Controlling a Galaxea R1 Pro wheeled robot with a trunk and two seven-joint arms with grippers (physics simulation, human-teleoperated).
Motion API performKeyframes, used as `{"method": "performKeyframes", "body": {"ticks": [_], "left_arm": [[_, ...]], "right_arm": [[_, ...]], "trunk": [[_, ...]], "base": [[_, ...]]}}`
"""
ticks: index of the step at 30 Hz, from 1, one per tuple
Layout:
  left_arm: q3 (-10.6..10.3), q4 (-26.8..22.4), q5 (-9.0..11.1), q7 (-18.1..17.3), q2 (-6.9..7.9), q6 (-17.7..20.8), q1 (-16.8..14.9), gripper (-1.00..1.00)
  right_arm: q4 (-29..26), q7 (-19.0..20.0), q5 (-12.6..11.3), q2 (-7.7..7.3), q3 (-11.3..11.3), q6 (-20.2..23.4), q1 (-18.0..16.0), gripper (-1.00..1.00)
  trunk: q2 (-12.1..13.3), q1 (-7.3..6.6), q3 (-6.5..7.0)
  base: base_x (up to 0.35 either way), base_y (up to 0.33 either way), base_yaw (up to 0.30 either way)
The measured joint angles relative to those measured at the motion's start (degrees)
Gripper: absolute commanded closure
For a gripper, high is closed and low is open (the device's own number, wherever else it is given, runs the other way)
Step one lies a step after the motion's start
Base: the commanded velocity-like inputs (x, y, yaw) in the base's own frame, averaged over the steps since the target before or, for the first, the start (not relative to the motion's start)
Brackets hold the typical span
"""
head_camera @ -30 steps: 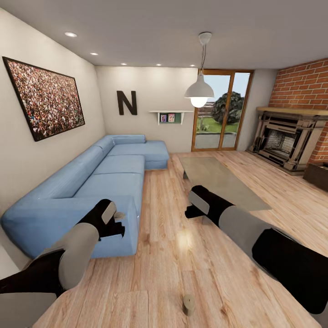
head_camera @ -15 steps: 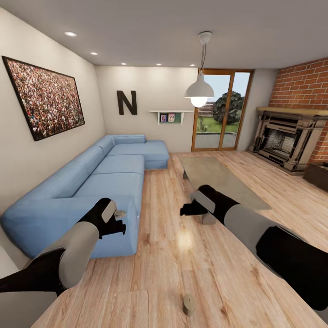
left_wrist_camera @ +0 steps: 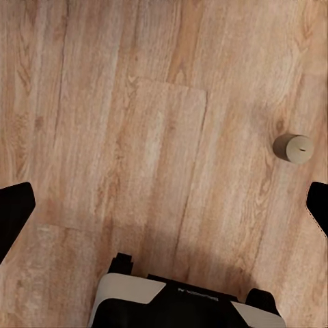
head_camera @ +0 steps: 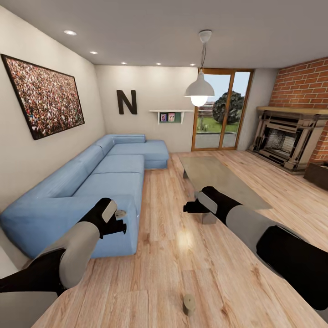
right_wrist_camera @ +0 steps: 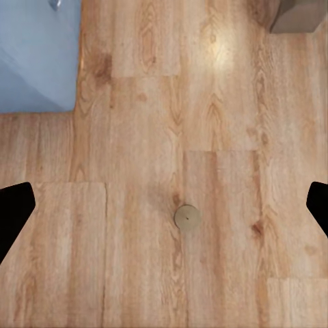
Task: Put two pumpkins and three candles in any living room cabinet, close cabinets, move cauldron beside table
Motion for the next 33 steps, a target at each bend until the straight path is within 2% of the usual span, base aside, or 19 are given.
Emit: {"method": "performKeyframes", "body": {"ticks": [5,10,17,20,21,24,33], "left_arm": [[0.1,-0.1,3.0,0.2,0.07,-1.6,0.0,-1.00],[0.2,-0.3,4.1,0.3,-0.24,-1.8,0.0,-1.00],[0.3,-0.3,4.4,0.1,-1.20,-1.9,0.0,-1.00],[0.4,-0.3,4.4,0.1,-1.39,-1.9,0.0,-1.00],[0.5,-0.3,4.5,0.1,-1.61,-1.6,0.0,-1.00],[0.5,-0.3,4.4,0.1,-1.85,-1.6,0.0,-1.00],[0.3,-0.3,4.3,0.2,-1.63,-1.6,0.0,-1.00]], "right_arm": [[-0.2,0.3,0.0,-0.23,-0.1,0.0,0.1,-1.00],[-0.5,0.3,0.0,-0.90,-0.3,0.0,0.1,-1.00],[-0.6,1.0,-0.3,-1.17,-0.2,0.2,0.1,-1.00],[-0.4,5.9,-1.2,-1.74,-0.2,0.1,0.1,-1.00],[0.1,11.9,-2.3,-2.90,-0.1,0.1,0.2,-1.00],[0.5,13.4,-2.7,-3.19,0.0,0.0,0.3,-1.00],[2.6,13.5,-2.6,-3.29,-0.2,-0.2,0.3,-1.00]], "trunk": [[-2.0,1.10,-0.90],[-4.0,2.20,-1.80],[-6.8,3.74,-3.48],[-8.0,4.40,-4.29],[-8.4,4.62,-4.55],[-9.6,5.28,-5.33],[-13.3,7.26,-7.63]], "base": [[0.000,0.000,0.000],[0.000,0.000,0.000],[0.000,0.000,0.010],[0.000,0.000,0.088],[0.000,0.000,0.169],[0.000,0.000,0.188],[0.000,0.000,0.203]]}}
